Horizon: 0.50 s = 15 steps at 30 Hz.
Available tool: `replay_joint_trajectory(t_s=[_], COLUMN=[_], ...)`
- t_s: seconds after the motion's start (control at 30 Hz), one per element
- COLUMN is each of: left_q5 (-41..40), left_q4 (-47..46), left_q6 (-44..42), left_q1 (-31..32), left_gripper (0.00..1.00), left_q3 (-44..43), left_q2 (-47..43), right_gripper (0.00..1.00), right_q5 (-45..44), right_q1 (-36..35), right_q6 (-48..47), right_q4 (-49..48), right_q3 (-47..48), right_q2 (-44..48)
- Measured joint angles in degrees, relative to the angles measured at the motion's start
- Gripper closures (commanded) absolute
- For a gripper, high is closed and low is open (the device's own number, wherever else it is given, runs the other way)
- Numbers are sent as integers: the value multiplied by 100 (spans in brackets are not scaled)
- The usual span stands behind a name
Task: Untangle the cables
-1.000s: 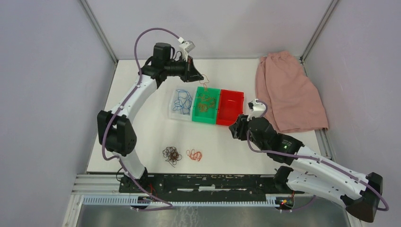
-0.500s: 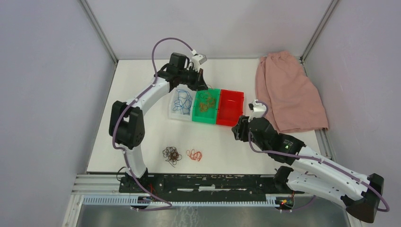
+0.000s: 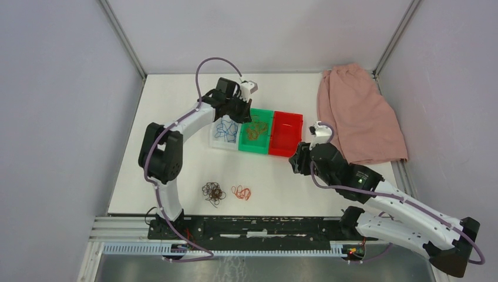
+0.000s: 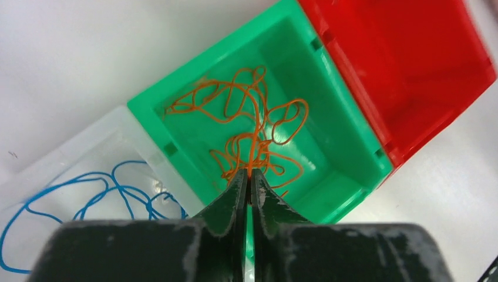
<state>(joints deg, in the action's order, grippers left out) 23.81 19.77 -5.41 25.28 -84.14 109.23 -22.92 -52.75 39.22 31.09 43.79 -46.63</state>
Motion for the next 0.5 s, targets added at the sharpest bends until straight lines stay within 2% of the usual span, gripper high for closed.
replay_joint_trajectory(t_s=[0.17, 0.3, 0.43, 0.5], left_q5=[-46, 109, 225, 251], left_q4=[232, 765, 1182, 1386], left_q6=[-116, -245, -461, -570], left_q1=[63, 120, 118, 101], left_gripper=[44, 34, 15, 10], left_q3=[94, -428, -984, -1038], left_q2=[118, 229, 155, -48], right_gripper=[44, 38, 29, 26], right_q5=[85, 240, 516, 704], right_q1=[2, 2, 7, 7], right_q6=[-28, -72, -203, -284], right_q4=[92, 76, -81, -181], right_q3=[63, 63, 70, 107], right_q2=[0, -66, -345, -614])
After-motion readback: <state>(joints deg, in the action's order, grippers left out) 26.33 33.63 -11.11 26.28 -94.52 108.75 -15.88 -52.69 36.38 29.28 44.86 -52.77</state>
